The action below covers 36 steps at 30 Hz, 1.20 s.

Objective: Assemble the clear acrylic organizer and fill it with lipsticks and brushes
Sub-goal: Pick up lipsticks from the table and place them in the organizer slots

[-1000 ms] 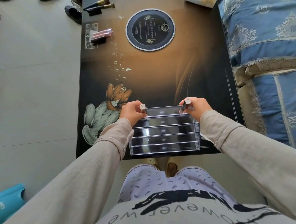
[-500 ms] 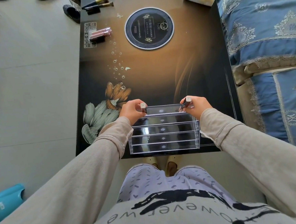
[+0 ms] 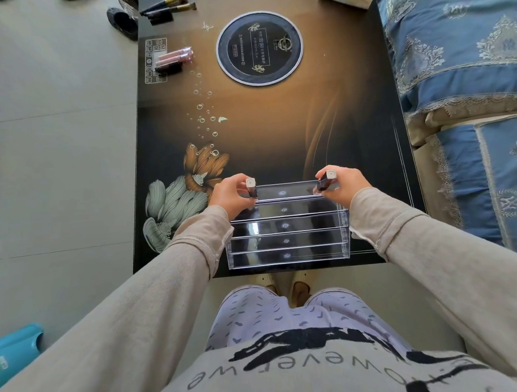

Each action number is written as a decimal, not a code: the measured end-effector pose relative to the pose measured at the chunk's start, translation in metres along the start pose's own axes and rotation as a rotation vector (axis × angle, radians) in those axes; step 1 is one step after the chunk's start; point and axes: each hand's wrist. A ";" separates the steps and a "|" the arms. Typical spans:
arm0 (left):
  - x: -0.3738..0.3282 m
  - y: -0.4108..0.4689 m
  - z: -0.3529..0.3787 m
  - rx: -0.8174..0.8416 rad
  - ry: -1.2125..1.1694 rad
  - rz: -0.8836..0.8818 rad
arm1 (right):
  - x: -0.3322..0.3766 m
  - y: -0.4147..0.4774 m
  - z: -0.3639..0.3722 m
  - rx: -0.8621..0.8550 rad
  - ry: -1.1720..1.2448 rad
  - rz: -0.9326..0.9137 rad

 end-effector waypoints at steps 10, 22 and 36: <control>0.045 -0.024 0.007 -0.092 -0.173 -0.149 | -0.019 -0.039 0.024 -0.264 0.124 0.142; 0.159 -0.103 0.061 0.069 -0.082 -0.551 | -0.085 -0.119 0.104 0.169 0.174 0.489; 0.177 -0.213 0.140 -0.284 -0.778 -0.942 | -0.084 -0.075 0.095 0.512 -0.153 0.146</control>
Point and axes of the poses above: each hand's wrist, its own y-axis towards the middle knuckle, its own z-axis out of the palm, x = y × z, and after that the axes turned 12 degrees about -z, right-handed
